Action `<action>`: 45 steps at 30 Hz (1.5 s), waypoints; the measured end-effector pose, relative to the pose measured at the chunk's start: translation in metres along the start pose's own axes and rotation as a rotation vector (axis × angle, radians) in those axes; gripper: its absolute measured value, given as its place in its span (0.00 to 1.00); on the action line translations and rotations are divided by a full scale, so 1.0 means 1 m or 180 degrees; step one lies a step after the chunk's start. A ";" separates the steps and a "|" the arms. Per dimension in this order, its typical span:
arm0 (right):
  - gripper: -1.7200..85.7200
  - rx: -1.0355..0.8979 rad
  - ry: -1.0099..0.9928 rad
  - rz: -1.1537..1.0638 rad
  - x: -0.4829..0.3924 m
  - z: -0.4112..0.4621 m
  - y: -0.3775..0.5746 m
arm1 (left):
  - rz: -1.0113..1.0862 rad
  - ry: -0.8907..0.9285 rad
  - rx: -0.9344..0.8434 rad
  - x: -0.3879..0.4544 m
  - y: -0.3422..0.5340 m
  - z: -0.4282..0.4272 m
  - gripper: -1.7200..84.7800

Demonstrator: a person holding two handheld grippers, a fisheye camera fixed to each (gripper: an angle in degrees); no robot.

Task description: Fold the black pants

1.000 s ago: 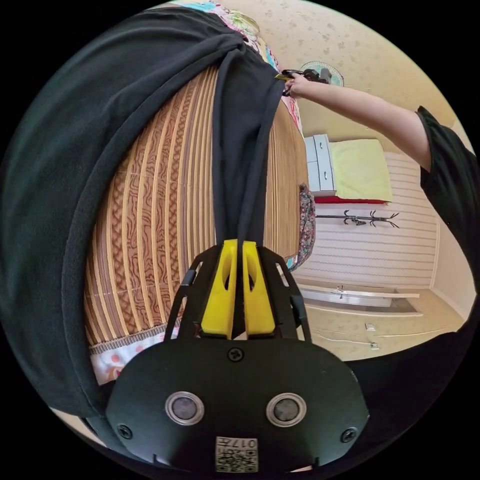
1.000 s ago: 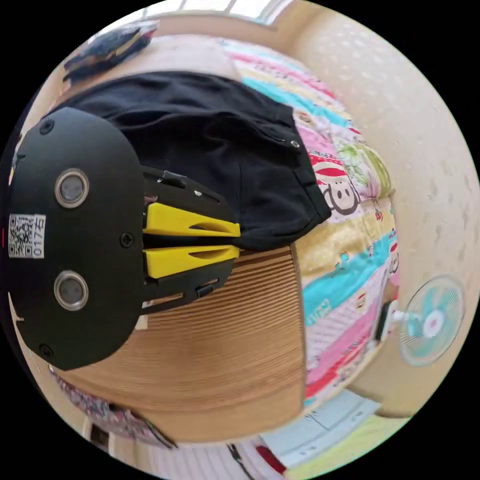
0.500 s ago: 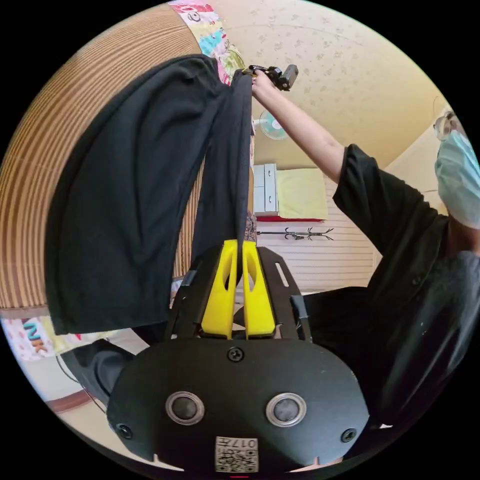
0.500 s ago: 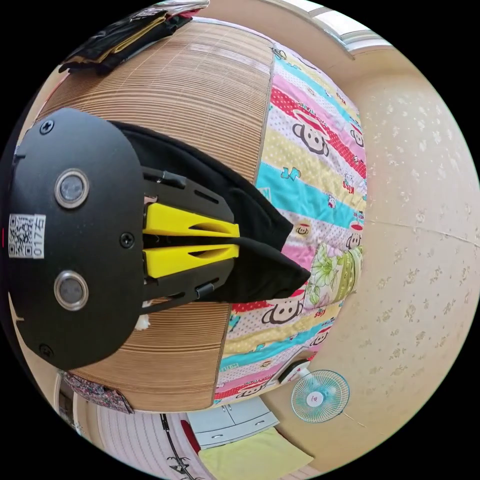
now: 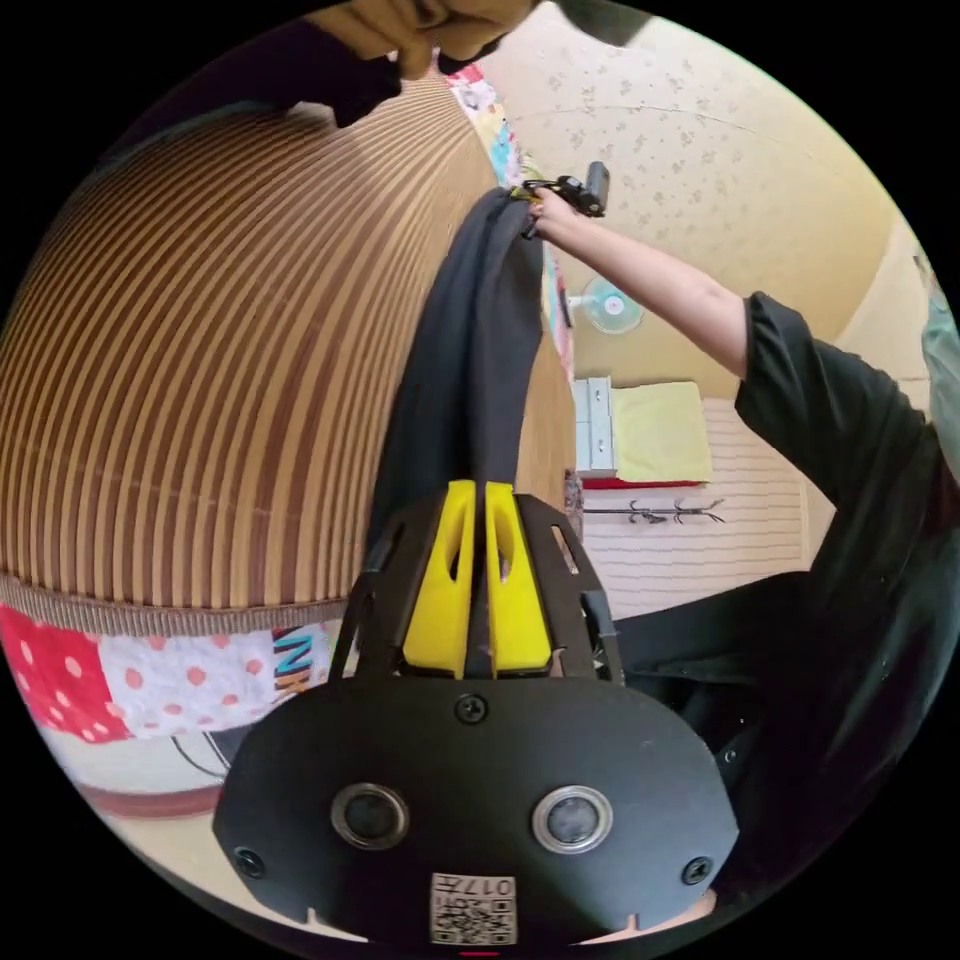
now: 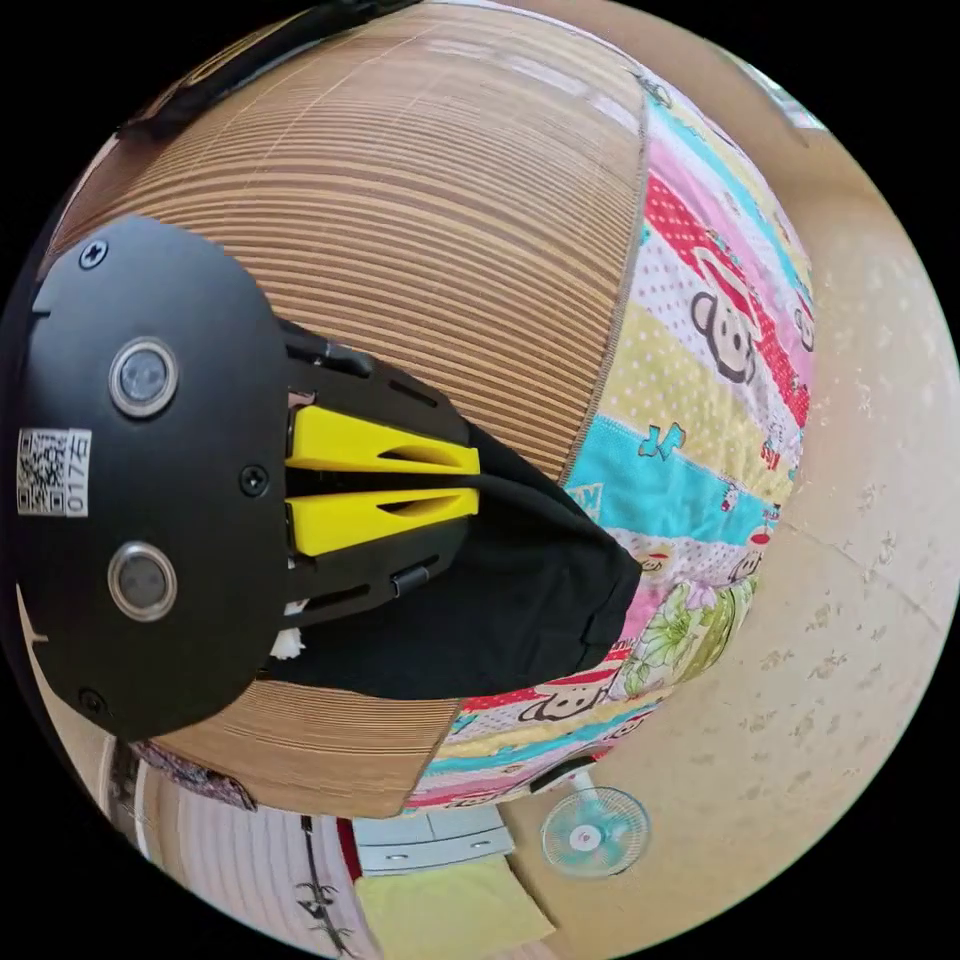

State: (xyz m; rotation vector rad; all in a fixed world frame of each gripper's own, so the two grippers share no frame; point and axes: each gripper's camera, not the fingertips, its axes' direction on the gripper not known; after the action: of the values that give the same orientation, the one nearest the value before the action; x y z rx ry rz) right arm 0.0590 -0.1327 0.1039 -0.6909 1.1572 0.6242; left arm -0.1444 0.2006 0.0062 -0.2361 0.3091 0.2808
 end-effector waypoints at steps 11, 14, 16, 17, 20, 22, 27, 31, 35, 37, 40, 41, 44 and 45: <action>0.12 -0.0048 -0.1011 -0.0892 0.010 0.036 0.029 | -0.0620 -0.0938 -0.0295 -0.002 0.007 -0.028 0.04; 0.11 0.0030 -0.1106 -0.1150 0.034 0.022 0.080 | -0.0585 -0.0885 -0.0239 0.010 0.010 -0.038 0.06; 0.10 -0.0028 -0.1250 -0.1292 0.053 0.014 0.124 | -0.0524 -0.0886 -0.0146 0.020 0.011 -0.047 0.06; 0.10 -0.0071 -0.1432 -0.1378 0.068 0.010 0.156 | -0.0497 -0.0878 -0.0098 0.026 0.011 -0.053 0.06; 0.09 -0.0538 -0.2140 -0.1632 0.104 0.018 0.235 | -0.0472 -0.0826 -0.0060 0.036 0.010 -0.057 0.05; 0.08 -0.0738 -0.2525 -0.1593 0.124 0.027 0.285 | -0.0489 -0.0846 -0.0098 0.041 0.008 -0.053 0.05; 0.08 -0.1360 -0.3119 -0.0729 0.163 0.068 0.390 | -0.0327 -0.1143 -0.0231 0.069 -0.001 -0.031 0.07; 0.08 -0.1610 -0.3567 0.0003 0.183 0.120 0.452 | -0.0509 -0.1026 0.0037 0.076 -0.001 -0.019 0.09; 0.09 -0.1637 -0.4092 0.0507 0.191 0.162 0.476 | -0.0486 -0.1113 0.0000 0.093 -0.002 0.005 0.09; 0.10 -0.1647 -0.4135 0.0495 0.187 0.172 0.476 | -0.0453 -0.1234 -0.0093 0.102 -0.001 0.014 0.09; 0.11 -0.1652 -0.3989 0.0388 0.176 0.185 0.472 | -0.0364 -0.1510 -0.0158 0.117 0.000 0.020 0.08; 0.11 -0.1637 -0.3950 0.0342 0.172 0.190 0.472 | -0.0303 -0.1570 -0.0162 0.122 0.000 0.019 0.08; 0.11 -0.1649 -0.4097 0.0409 0.166 0.212 0.476 | -0.0249 -0.1546 -0.0131 0.125 -0.002 0.013 0.09; 0.11 -0.1652 -0.4142 0.0455 0.166 0.218 0.477 | -0.0283 -0.1602 -0.0094 0.125 -0.003 0.011 0.09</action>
State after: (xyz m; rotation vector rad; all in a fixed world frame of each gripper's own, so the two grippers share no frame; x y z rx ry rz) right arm -0.1219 0.3536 -0.0787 -0.4552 -0.1860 1.2495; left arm -0.0259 0.2304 -0.0247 -0.2000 -0.2029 0.2479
